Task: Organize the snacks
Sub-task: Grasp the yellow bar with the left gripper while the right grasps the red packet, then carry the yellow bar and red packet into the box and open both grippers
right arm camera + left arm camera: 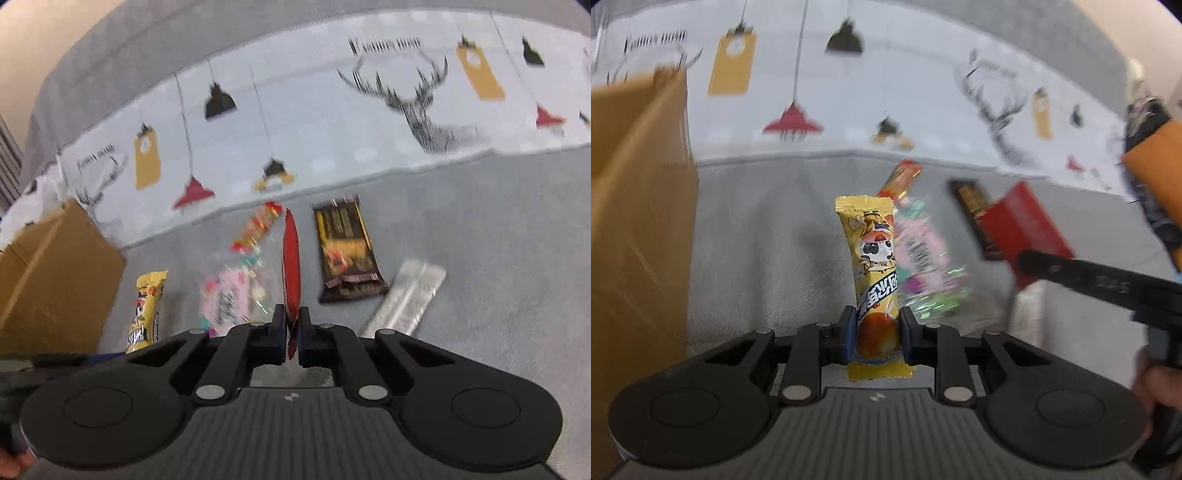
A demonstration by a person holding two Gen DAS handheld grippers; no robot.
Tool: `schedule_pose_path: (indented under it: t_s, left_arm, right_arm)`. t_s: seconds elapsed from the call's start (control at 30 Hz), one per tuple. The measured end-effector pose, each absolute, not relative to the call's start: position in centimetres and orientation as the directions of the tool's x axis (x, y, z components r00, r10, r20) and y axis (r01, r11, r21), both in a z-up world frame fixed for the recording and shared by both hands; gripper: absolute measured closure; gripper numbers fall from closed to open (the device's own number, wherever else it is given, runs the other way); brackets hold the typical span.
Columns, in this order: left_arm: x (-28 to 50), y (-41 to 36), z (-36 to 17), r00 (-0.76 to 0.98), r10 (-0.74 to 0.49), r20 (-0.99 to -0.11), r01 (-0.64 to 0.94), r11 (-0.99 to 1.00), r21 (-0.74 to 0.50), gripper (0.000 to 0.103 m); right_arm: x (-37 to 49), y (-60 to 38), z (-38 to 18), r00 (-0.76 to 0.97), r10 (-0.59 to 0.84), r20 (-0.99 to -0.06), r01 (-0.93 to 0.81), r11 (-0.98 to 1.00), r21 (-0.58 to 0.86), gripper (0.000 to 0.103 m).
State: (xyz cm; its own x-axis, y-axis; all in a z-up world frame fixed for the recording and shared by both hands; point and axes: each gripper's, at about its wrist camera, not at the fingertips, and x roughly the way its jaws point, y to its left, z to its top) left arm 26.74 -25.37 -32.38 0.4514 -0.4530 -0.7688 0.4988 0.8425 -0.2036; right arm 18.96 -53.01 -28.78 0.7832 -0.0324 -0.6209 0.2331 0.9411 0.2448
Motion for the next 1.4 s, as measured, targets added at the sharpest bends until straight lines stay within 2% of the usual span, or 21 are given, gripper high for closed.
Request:
schedule_pose_path:
  t_s: [0.17,0.33,0.43,0.6,0.67,0.83,0.97,1.2,1.4]
  left_arm:
    - [24.2,-23.1,-27.7,0.489,-0.527,-0.695,0.519,0.816,-0.253,0.076]
    - [22.5,-20.2,-24.6,0.532,-0.551,-0.643,0.508,0.815,-0.278,0.076]
    - [21.9,-17.9,-23.4,0.542,-0.568,-0.620,0.494,0.811,-0.312,0.076]
    - [21.5,-13.7,-20.8,0.571,-0.592,-0.568,0.468,0.804,-0.367,0.076]
    - [21.3,-11.4,-19.0,0.585,-0.627,-0.515,0.462,0.779,-0.424,0.076]
    - [19.7,-6.1,-13.3,0.685,-0.636,-0.356,0.490,0.763,-0.420,0.076]
    - [19.3,-2.5,-10.9,0.726,-0.620,-0.296,0.479,0.766,-0.430,0.076]
    - [21.2,2.0,-11.6,0.799,-0.517,-0.307,0.384,0.831,-0.403,0.076]
    - [25.2,3.8,-14.7,0.808,-0.430,-0.403,0.302,0.889,-0.345,0.076]
  right_arm:
    - [16.6,-49.6,-26.9,0.811,-0.082,-0.579,0.226,0.957,0.182,0.097]
    - [13.9,-45.6,-26.0,0.813,-0.087,-0.576,0.232,0.956,0.182,0.097]
    - [12.5,-43.8,-25.2,0.821,-0.034,-0.569,0.230,0.934,0.275,0.097]
    - [11.2,-38.8,-22.1,0.854,0.013,-0.520,0.171,0.938,0.303,0.097]
    - [11.1,-36.8,-20.5,0.867,0.034,-0.498,0.134,0.945,0.298,0.097]
    - [10.8,-31.5,-15.4,0.906,0.084,-0.415,0.036,0.961,0.273,0.097]
    - [10.9,-27.6,-11.6,0.927,0.122,-0.355,-0.048,0.976,0.212,0.097]
    - [13.0,-22.2,-7.9,0.925,0.170,-0.339,-0.147,0.985,0.093,0.097]
    - [16.4,-18.1,-8.2,0.908,0.173,-0.381,-0.193,0.981,-0.015,0.097]
